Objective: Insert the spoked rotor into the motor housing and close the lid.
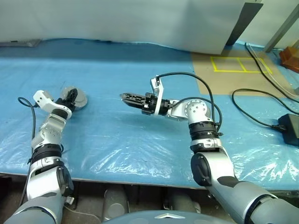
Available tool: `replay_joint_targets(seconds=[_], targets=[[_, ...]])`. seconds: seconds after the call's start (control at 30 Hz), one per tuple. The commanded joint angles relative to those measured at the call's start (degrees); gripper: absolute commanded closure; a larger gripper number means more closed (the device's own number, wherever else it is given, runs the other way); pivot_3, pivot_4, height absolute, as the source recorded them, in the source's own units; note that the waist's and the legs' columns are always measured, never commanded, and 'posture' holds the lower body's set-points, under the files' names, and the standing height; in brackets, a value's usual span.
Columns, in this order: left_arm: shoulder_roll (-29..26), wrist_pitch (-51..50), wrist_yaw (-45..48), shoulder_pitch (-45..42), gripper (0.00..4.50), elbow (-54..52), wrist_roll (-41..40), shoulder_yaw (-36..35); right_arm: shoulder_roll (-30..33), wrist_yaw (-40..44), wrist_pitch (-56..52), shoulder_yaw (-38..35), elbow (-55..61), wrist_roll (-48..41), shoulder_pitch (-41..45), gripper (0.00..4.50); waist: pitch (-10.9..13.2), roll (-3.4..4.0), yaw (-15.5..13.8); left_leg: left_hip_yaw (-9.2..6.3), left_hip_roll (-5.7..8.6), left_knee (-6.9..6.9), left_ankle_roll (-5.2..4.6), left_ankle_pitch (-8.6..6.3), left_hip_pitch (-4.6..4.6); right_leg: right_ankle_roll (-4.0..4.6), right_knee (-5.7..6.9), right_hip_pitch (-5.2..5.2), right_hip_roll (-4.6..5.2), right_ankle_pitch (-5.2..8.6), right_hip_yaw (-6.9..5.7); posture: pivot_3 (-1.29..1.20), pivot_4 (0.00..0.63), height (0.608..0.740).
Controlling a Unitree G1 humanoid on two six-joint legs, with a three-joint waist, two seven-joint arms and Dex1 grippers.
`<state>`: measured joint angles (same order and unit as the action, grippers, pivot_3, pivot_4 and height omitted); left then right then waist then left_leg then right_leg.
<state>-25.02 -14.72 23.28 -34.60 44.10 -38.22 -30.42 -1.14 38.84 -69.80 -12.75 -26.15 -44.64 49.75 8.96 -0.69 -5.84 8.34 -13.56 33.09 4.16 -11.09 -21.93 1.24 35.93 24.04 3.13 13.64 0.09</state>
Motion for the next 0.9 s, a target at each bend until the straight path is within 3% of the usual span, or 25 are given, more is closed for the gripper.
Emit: replay_joint_targets(seconds=[0.03,0.3,0.43,0.53,0.73,0.9], targets=[[-2.9,2.7,-0.9,-0.3,0.06,0.8,1.4,-2.0,-0.3,0.0,0.7,-0.5,1.0,-1.4,1.0,2.01,0.0,0.00,0.0,0.00,0.00,0.00,0.00,0.00,0.00,0.00,0.00,0.00,0.00,0.00,0.00,0.00,0.150,0.740],[-13.6,10.7,-3.8,1.5,0.06,8.9,2.9,-8.8,-0.8,0.5,1.9,0.6,1.0,-0.9,0.6,2.01,0.0,0.00,0.3,0.00,-0.05,-0.03,0.00,0.00,0.01,0.00,-0.05,0.01,-0.05,0.00,-0.02,0.00,0.150,0.740],[-20.2,11.8,-0.6,2.1,0.06,12.6,2.6,-11.2,-0.9,0.6,2.7,0.6,1.0,-0.9,0.6,2.01,0.0,-0.01,0.2,0.00,-0.04,-0.03,0.01,0.00,0.03,0.00,-0.04,0.00,-0.02,0.00,-0.03,0.00,0.150,0.740],[-22.7,10.8,2.9,0.0,0.06,9.6,1.6,-11.6,-0.1,0.5,5.6,0.4,2.2,-0.3,0.5,2.01,0.0,-0.01,-0.4,-0.01,-0.05,-0.03,0.01,0.00,0.03,0.00,-0.04,-0.06,0.03,0.01,-0.05,0.00,0.150,0.740],[-15.8,-1.3,9.4,-0.3,0.06,-16.1,-1.7,-1.7,3.4,-0.1,19.9,0.5,10.3,4.1,-2.8,2.01,0.0,-0.01,-1.8,0.04,-0.04,0.11,0.00,0.00,-0.02,0.01,-0.06,-0.32,0.32,0.01,-0.13,0.00,0.150,0.740],[-6.7,-9.9,10.4,4.6,0.06,-37.1,-1.3,12.4,8.0,-2.4,27.1,4.0,14.9,10.7,-6.5,2.01,0.0,0.00,-1.0,0.05,-0.03,0.13,0.00,0.00,0.08,0.01,-0.16,-0.54,0.33,0.01,-0.07,0.00,0.150,0.740]])
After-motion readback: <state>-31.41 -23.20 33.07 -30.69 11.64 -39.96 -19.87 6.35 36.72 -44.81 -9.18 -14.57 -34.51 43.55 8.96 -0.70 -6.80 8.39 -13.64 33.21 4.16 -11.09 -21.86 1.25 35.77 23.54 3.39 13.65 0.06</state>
